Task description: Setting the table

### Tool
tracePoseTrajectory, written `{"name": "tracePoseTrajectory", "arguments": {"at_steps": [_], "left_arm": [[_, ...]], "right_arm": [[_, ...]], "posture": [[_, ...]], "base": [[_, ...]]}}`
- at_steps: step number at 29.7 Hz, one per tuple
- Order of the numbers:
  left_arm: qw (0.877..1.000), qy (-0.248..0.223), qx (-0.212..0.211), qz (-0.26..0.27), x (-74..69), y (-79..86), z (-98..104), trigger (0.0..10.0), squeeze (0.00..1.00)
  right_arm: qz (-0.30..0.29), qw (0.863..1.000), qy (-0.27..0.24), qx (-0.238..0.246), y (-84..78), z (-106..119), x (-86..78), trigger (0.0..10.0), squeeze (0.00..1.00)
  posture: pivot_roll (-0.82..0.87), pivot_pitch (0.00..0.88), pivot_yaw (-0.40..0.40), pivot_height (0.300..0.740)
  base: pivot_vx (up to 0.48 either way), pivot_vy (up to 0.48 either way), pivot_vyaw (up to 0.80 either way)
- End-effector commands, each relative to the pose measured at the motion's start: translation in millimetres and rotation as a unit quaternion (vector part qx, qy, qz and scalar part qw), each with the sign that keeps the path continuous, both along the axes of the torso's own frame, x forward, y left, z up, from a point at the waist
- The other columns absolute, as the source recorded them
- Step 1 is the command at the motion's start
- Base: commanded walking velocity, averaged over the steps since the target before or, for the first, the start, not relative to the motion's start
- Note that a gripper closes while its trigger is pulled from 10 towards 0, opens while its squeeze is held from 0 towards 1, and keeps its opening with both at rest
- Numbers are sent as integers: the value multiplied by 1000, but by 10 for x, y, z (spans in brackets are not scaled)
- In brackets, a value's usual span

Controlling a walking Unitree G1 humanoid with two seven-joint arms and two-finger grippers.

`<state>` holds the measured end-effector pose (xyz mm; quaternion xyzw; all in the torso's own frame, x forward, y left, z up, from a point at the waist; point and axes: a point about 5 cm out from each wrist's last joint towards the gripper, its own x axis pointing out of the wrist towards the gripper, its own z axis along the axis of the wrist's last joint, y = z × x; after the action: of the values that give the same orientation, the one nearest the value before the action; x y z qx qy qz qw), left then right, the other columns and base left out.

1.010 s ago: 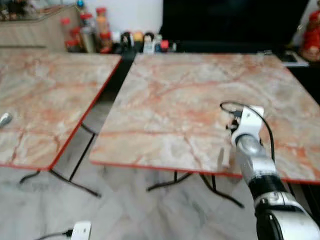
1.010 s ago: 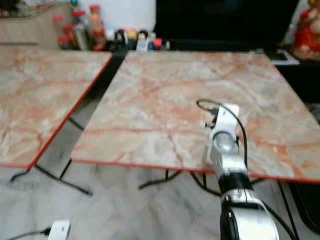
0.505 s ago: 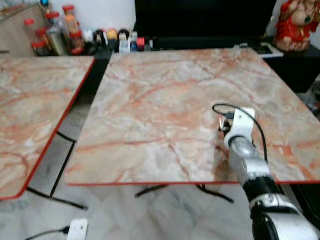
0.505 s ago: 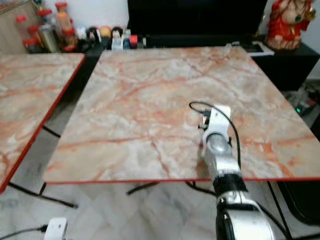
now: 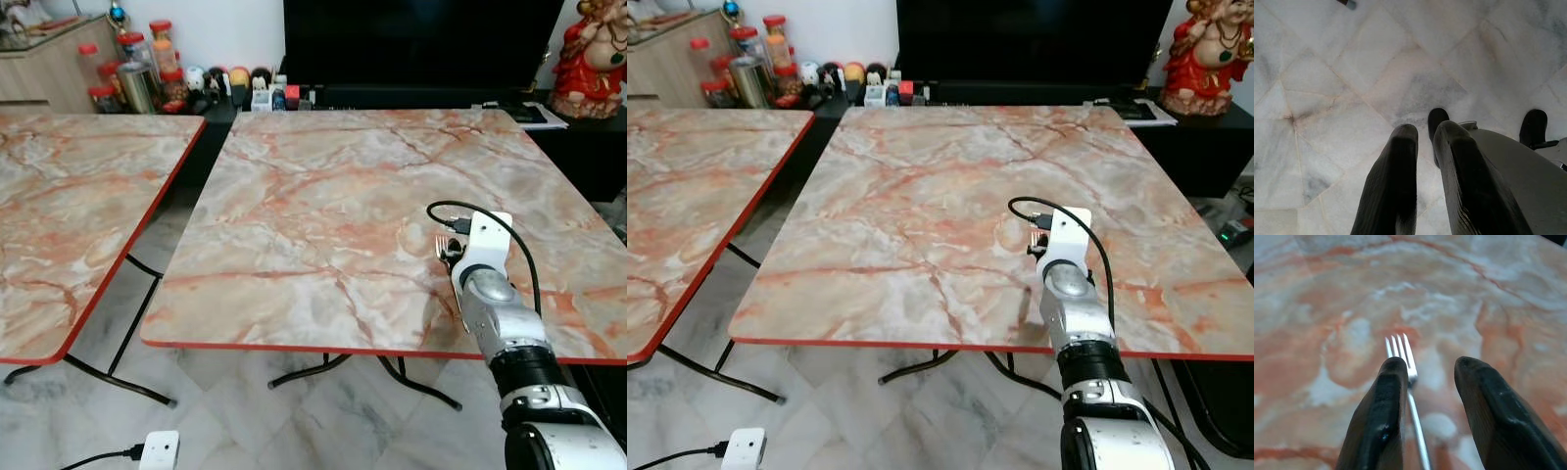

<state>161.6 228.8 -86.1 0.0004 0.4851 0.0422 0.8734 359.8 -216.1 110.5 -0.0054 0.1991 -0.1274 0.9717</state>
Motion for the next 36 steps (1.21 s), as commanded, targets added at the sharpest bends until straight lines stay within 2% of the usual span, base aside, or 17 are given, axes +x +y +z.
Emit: {"name": "tracePoseTrajectory", "arguments": {"at_steps": [1,2,3,11,12,17,30,36], "left_arm": [[1000,9,-3,1,-23,6,-10,10000,0],[1000,9,-3,1,-23,6,-10,10000,0],[1000,9,-5,1,-24,4,-11,10000,0],[1000,11,-7,0,-26,3,-12,10000,0],[1000,11,-7,0,-28,5,-13,10000,0],[1000,11,-6,0,-29,6,-13,10000,0],[1000,11,-5,-2,-30,7,-13,10000,0],[1000,11,-4,-2,-28,7,-12,10000,0]], "right_arm": [[1,1000,11,4,-61,6,-16,10000,537],[1,1000,11,4,-61,6,-16,10000,537],[18,999,28,10,-72,-46,-35,10000,0],[32,998,47,35,-34,-126,-45,10000,0],[38,997,47,54,6,-147,-42,10000,0],[41,995,47,78,43,-161,-45,10000,0],[28,997,44,64,-20,-159,-39,10000,0],[53,996,46,61,16,-181,-6,10000,0]], "posture": [[-31,0,8,740],[-31,0,8,740],[-31,0,8,740],[-28,0,12,740],[-29,0,12,740],[-29,0,12,740],[-24,0,14,740],[-17,0,14,740]], "base": [[0,0,0],[0,0,0],[0,0,0],[0,0,0],[0,0,0],[0,0,0],[0,0,0],[0,0,0]]}}
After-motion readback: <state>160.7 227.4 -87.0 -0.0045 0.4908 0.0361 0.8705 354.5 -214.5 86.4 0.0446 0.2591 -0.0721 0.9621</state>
